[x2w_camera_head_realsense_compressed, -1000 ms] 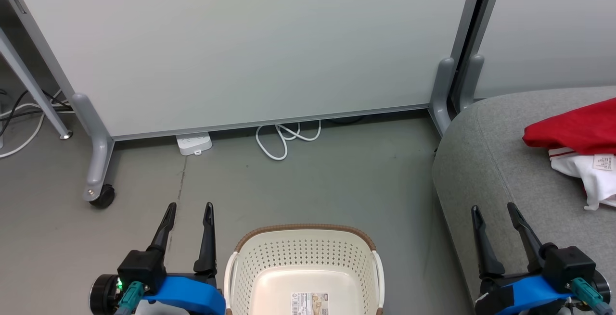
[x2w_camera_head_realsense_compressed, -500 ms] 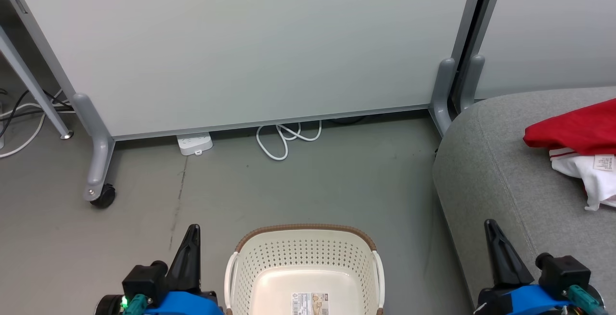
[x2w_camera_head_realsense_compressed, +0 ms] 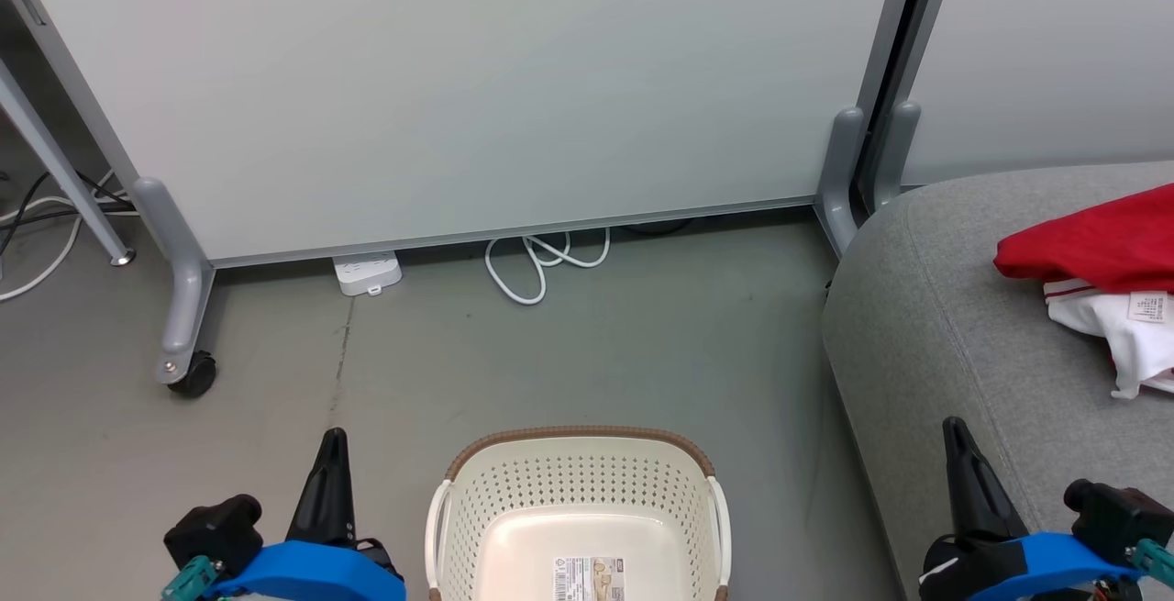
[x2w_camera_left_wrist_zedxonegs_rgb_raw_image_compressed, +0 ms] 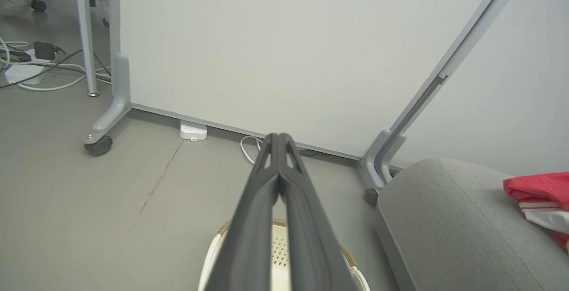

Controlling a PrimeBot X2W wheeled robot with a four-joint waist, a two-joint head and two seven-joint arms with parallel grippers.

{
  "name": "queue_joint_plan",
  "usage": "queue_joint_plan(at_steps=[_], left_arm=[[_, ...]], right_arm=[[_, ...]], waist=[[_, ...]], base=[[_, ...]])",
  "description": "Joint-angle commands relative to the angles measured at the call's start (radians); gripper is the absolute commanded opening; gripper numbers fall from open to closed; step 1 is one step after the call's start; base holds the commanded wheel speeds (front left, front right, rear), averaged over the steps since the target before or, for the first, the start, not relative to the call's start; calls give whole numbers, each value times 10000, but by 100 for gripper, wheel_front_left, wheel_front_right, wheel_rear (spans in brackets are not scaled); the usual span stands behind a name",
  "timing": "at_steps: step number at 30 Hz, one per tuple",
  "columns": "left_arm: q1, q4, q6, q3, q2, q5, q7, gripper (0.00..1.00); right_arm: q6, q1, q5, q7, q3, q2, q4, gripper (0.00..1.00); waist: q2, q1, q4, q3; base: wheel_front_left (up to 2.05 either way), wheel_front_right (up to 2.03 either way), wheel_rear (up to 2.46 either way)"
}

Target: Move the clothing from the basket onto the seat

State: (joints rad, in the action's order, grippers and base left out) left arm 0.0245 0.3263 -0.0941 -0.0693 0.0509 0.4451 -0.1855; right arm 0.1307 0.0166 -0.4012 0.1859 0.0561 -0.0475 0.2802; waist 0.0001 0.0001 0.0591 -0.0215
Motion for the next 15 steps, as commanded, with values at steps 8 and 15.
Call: queue_joint_plan(at_steps=[8, 15], left_arm=[[406, -283, -80, 321, 1, 1684, 423, 0], [447, -337, -110, 466, 0, 2594, 655, 0]], right_arm=[[0, 350, -1766, -396, 93, -33, -221, 0], [0, 406, -2708, -633, 136, -34, -241, 0]], waist=[[-1, -1, -49, 21], [-1, -1, -82, 34]], base=[[0, 0, 0], [0, 0, 0]])
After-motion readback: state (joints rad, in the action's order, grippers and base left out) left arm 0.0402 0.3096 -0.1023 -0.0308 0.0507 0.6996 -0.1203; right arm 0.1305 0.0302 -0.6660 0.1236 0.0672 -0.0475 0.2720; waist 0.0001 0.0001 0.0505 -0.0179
